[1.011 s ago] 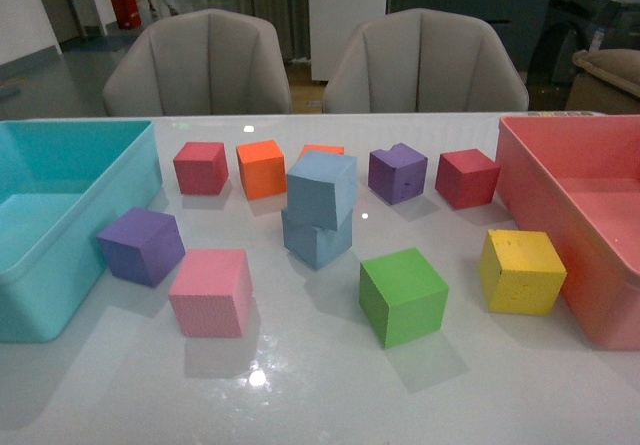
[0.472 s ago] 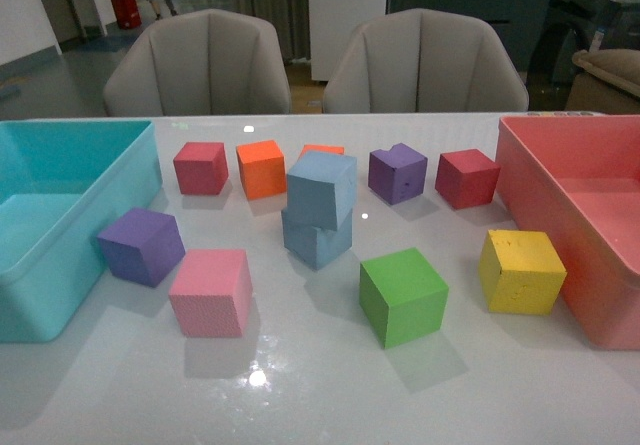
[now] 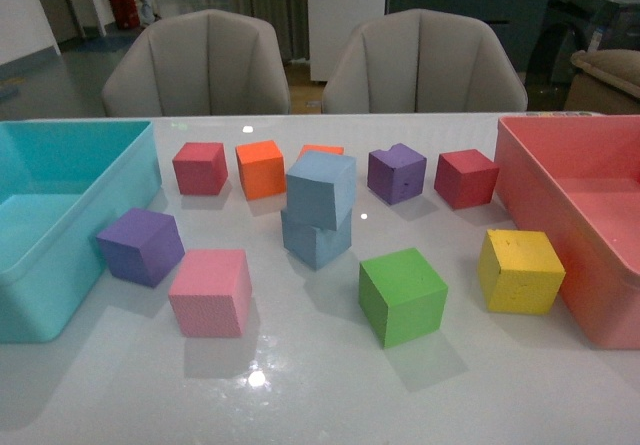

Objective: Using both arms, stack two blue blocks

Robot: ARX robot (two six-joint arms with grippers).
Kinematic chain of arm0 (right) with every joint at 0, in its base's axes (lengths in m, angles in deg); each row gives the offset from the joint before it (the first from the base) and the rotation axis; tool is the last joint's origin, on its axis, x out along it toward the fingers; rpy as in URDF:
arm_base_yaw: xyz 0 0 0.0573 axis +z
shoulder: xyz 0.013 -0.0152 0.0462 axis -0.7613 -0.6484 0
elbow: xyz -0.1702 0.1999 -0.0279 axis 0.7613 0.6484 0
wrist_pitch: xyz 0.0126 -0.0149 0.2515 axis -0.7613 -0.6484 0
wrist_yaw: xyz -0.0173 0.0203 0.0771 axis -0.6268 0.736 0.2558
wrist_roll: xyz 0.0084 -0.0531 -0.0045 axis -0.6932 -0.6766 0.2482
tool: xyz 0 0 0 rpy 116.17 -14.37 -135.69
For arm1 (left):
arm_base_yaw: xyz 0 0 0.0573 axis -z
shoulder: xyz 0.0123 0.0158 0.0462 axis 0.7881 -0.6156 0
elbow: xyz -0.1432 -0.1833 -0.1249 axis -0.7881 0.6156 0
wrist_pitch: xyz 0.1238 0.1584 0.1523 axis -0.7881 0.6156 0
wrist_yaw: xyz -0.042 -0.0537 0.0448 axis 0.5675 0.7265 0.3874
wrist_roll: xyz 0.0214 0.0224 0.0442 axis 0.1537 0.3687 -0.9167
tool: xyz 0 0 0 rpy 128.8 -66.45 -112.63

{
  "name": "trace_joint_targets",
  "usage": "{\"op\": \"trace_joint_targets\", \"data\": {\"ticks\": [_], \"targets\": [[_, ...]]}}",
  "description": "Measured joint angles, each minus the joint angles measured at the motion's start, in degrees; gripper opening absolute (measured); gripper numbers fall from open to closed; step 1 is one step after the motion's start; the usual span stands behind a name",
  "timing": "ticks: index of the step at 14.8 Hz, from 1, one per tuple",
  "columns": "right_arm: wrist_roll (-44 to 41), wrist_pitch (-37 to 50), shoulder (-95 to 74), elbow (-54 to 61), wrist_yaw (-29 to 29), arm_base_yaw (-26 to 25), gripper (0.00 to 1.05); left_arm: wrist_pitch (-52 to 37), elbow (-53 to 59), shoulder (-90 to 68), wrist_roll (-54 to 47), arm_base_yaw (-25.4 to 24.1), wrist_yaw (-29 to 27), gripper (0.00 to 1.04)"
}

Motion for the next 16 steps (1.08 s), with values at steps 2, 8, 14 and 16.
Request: {"op": "trace_joint_targets", "data": {"ticks": [2, 8, 14, 16], "targets": [[0.0, 0.0, 0.0, 0.0, 0.0, 0.0, 0.98, -0.3, 0.0, 0.0, 0.0, 0.0, 0.0, 0.02], [0.0, 0.0, 0.0, 0.0, 0.0, 0.0, 0.98, -0.3, 0.0, 0.0, 0.0, 0.0, 0.0, 0.47], [0.0, 0.0, 0.0, 0.0, 0.0, 0.0, 0.98, -0.3, 0.0, 0.0, -0.1, 0.0, 0.0, 1.00], [0.0, 0.0, 0.0, 0.0, 0.0, 0.0, 0.98, -0.3, 0.0, 0.0, -0.1, 0.0, 0.0, 0.98]]}}
